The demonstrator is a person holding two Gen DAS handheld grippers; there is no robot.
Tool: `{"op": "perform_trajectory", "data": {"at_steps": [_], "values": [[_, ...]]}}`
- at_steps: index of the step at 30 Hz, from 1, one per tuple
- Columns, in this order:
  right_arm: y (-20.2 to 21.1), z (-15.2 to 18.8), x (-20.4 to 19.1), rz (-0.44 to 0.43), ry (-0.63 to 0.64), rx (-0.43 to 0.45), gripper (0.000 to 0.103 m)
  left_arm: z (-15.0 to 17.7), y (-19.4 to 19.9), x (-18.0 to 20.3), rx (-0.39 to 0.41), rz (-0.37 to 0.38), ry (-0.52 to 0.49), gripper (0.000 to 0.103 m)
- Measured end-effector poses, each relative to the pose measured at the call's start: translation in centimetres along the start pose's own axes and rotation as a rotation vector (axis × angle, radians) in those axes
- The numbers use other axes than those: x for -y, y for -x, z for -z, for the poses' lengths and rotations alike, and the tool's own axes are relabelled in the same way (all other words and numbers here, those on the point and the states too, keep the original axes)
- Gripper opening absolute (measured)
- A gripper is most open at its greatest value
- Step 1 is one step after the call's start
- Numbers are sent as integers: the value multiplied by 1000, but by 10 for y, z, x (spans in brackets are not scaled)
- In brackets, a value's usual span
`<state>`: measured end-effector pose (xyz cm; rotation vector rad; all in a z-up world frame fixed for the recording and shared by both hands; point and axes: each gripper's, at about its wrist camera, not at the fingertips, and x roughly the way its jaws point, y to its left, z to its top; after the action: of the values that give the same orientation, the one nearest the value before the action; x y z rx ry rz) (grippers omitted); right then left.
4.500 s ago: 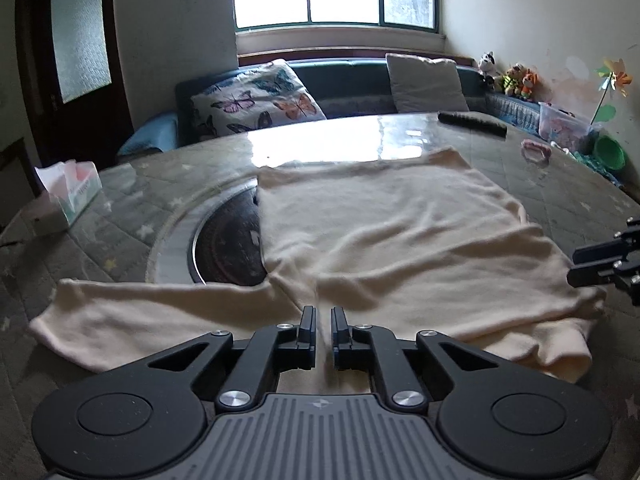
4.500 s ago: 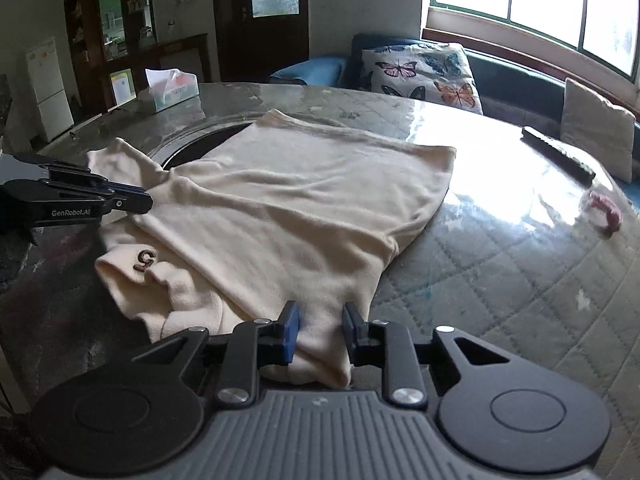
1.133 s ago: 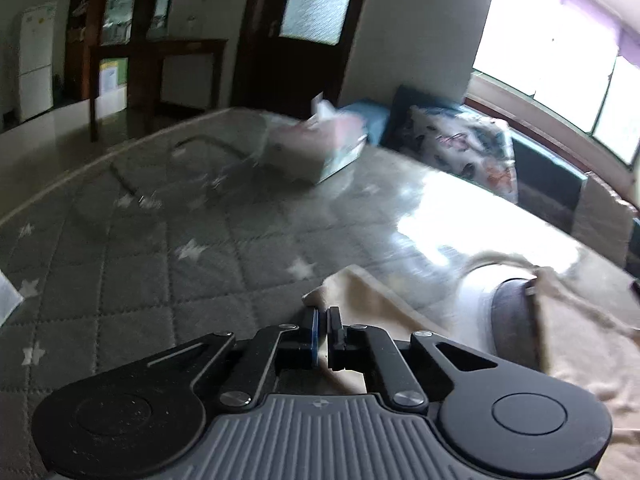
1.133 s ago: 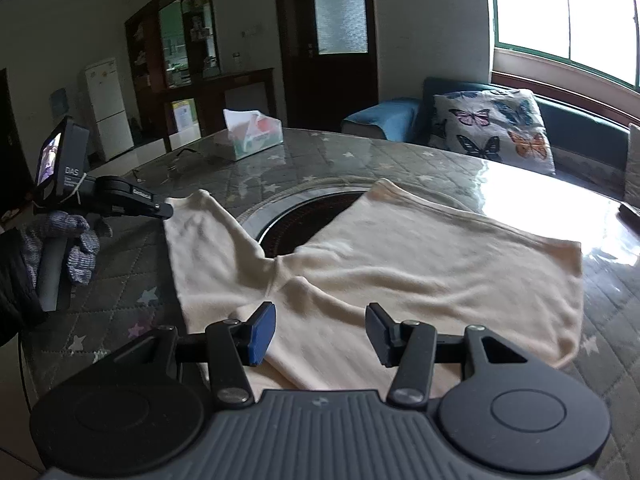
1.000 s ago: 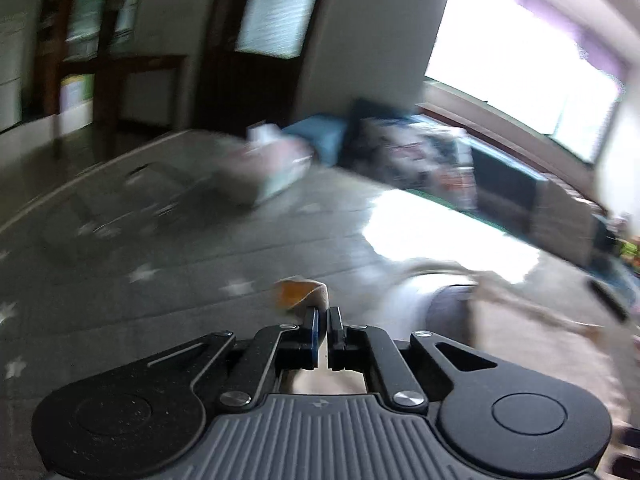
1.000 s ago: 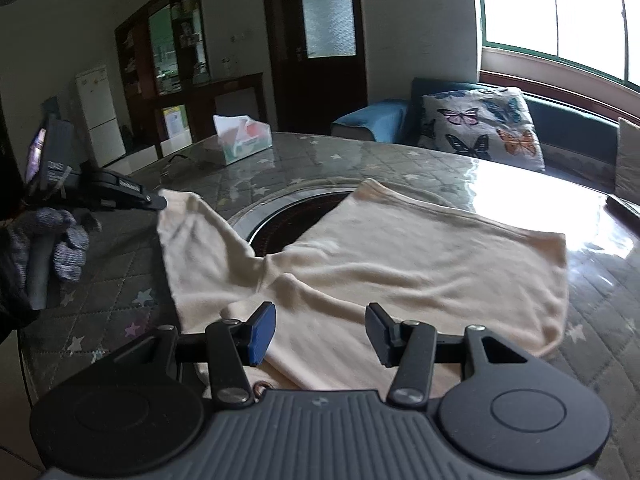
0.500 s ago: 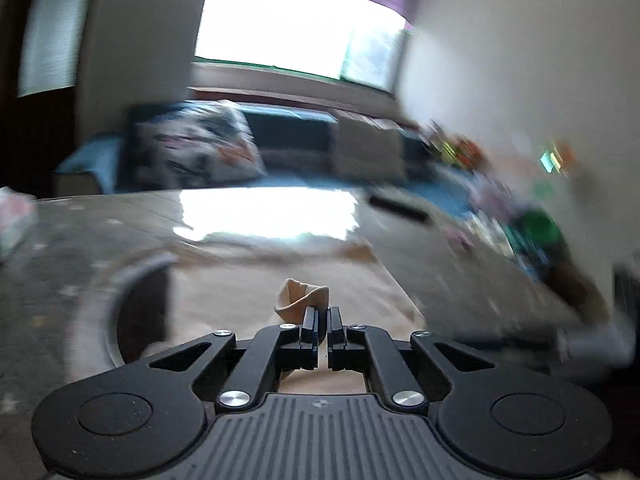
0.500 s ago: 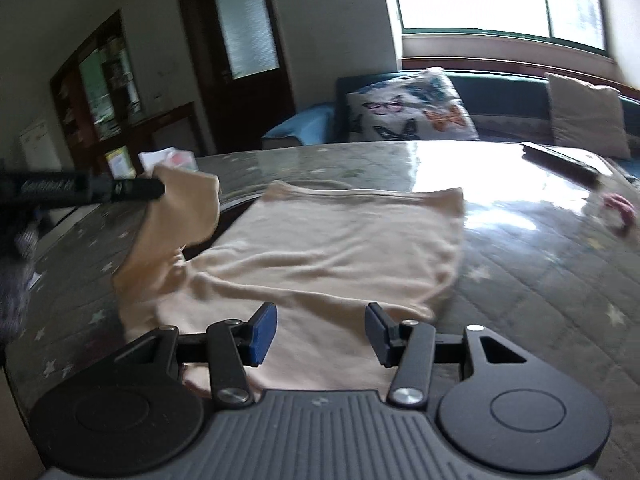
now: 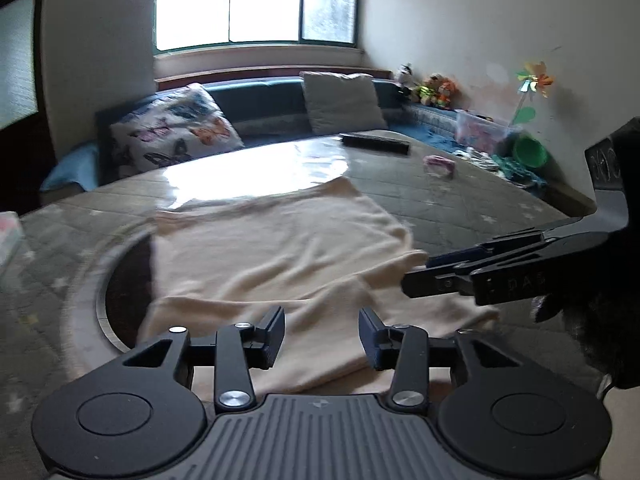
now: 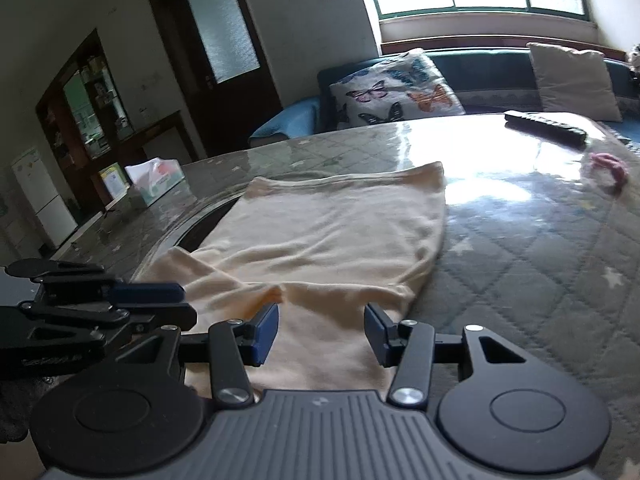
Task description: Fold clothes
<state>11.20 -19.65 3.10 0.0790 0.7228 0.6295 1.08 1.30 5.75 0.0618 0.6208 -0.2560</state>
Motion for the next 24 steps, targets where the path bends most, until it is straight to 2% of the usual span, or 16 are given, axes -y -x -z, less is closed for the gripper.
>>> {"op": "perform_trajectory", "data": {"at_steps": [3, 10, 13, 15, 17, 19, 24], "values": [[-9, -2, -7, -39, -18, -20, 45, 10, 12, -19, 6, -64, 26, 52], [-33, 2, -20, -44, -24, -89, 34, 41, 29, -66, -40, -204, 123, 53], [-36, 6, -31, -29, 15, -106, 29, 49, 33, -75, -53, -222, 145, 53], [-36, 6, -36, -31, 26, -116, 18, 54, 32, -77, -60, -224, 144, 53], [-36, 7, -39, -20, 38, -118, 14, 56, 28, -75, -65, -223, 138, 53], [-34, 5, -39, -9, 38, -110, 5, 58, 25, -75, -70, -215, 139, 53], [-22, -9, -45, 1, 71, -59, 3, 57, 20, -74, -69, -210, 139, 53]]}}
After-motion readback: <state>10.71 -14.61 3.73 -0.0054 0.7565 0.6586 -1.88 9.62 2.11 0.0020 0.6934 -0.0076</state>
